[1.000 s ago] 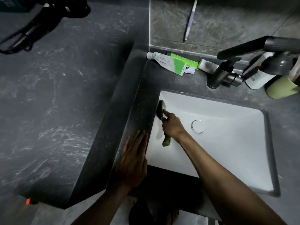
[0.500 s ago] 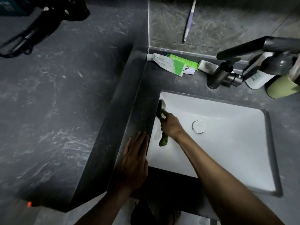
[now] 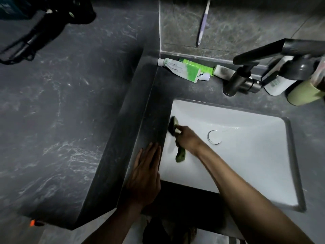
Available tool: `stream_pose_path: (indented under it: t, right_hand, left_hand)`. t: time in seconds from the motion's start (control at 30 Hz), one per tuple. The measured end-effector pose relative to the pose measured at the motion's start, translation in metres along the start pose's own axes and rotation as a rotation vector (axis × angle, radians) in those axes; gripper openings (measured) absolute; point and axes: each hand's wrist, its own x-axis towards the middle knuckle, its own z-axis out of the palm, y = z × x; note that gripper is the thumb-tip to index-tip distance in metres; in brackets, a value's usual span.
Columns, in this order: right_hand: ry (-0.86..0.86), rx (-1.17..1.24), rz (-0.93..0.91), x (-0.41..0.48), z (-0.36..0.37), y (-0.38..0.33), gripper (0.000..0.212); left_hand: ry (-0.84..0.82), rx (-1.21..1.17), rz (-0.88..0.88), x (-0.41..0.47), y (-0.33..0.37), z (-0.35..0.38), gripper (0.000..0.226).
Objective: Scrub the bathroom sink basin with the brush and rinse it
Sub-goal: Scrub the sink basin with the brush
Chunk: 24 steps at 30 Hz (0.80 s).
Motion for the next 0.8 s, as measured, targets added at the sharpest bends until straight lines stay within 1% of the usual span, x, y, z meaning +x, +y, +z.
stream_pose_path:
  t: [0.1,0.17,0.23,0.33,0.4,0.43,0.5,0.57,0.67,0.73,0.8]
  right_hand:
    - [0.060,-0.008,-0.007,0.039,-0.020,-0.015,0.039]
    - [0.037,-0.007,-0.014,0.026,-0.017,-0.015,0.035]
    - [-0.064,-0.024,-0.012,-0.017,-0.004,-0.007,0.028]
    - [-0.326,-0.121,-0.055,-0.090,0.015,-0.003,0.025]
    - [-0.378,-0.212,-0.096,-0.114,0.020,-0.005,0.027]
    - [-0.383,-0.199,-0.087,-0.112,0.019,-0.008,0.026]
    - [-0.347,-0.117,-0.052,-0.087,0.015,-0.014,0.023]
    - [-0.197,-0.049,-0.011,-0.046,0.008,-0.016,0.024]
    - [0.010,-0.054,-0.016,0.010,-0.008,-0.016,0.036]
    - [0.039,-0.052,-0.004,0.021,-0.012,-0.005,0.040]
    - [-0.027,0.040,0.023,-0.003,-0.009,0.008,0.037]
  left_hand:
    - [-0.021,0.002,-0.021,0.000,-0.001,0.001,0.069]
    - [-0.028,0.002,-0.021,0.001,-0.002,0.000,0.069]
    - [-0.022,0.001,-0.012,0.001,0.000,-0.001,0.072]
    - [-0.041,0.000,0.001,0.003,-0.001,-0.003,0.082]
    - [-0.040,0.016,0.007,0.004,-0.002,-0.002,0.084]
    - [-0.040,0.010,0.009,0.004,-0.003,-0.001,0.084]
    - [-0.016,-0.035,0.005,0.003,-0.003,-0.001,0.082]
    - [0.009,-0.059,0.001,0.003,-0.001,-0.002,0.074]
    - [0.036,-0.022,0.000,0.003,0.003,-0.004,0.066]
    - [0.038,-0.023,-0.003,0.002,0.001,-0.004,0.066]
    - [0.025,-0.031,-0.002,0.002,0.001,-0.003,0.071]
